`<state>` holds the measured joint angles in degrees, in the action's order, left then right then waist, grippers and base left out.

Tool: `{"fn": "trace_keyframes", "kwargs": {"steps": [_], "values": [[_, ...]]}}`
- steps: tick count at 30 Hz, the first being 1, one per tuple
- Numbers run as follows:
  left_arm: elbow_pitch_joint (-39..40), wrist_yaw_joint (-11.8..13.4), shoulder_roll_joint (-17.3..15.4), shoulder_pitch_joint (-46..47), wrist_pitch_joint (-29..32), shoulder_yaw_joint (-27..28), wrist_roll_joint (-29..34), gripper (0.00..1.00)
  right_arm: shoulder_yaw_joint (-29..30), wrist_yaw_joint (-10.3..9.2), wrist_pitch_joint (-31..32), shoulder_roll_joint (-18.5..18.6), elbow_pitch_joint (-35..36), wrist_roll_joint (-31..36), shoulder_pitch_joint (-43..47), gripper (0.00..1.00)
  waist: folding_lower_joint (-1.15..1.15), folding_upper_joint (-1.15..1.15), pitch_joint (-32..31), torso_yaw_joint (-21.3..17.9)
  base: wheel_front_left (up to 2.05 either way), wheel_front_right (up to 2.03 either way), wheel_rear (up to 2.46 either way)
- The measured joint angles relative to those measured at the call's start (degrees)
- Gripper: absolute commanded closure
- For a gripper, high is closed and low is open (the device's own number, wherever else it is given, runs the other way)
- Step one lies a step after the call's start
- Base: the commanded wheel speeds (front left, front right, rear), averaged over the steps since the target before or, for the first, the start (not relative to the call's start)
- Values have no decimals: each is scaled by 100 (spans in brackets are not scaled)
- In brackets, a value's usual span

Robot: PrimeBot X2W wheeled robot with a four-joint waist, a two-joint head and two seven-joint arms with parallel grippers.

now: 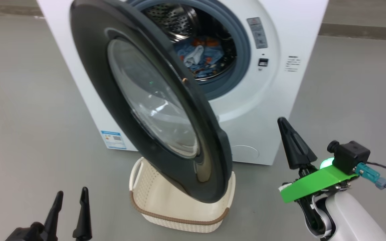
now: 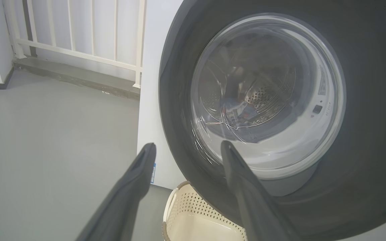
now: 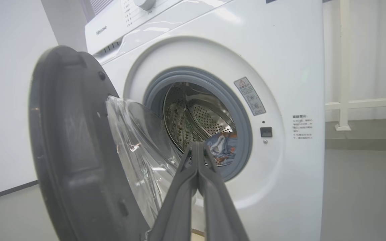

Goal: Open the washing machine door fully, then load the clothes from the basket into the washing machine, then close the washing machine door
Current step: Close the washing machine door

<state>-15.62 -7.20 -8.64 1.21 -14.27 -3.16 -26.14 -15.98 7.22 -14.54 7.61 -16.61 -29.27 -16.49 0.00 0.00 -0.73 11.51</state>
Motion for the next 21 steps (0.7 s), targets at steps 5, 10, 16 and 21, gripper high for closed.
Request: {"fn": "trace_keyframes", "kwargs": {"steps": [5,10,16,21], "values": [[-88,0,22,1,8,-65,-11,0,47,0,0,-55,725,-1,-67,100,0,0,-30,279,0,0,0],[-130,0,22,2,8,-113,-43,0,-43,0,-1,-116,1595,3,-68,100,0,0,-57,436,0,0,0],[-189,0,22,12,7,-159,-53,0,-756,0,-19,-16,2195,113,-65,100,0,0,-76,477,0,0,0],[-237,0,25,107,7,-210,-54,0,-1478,0,-18,178,1933,238,-63,100,0,0,-86,508,0,0,0]]}}
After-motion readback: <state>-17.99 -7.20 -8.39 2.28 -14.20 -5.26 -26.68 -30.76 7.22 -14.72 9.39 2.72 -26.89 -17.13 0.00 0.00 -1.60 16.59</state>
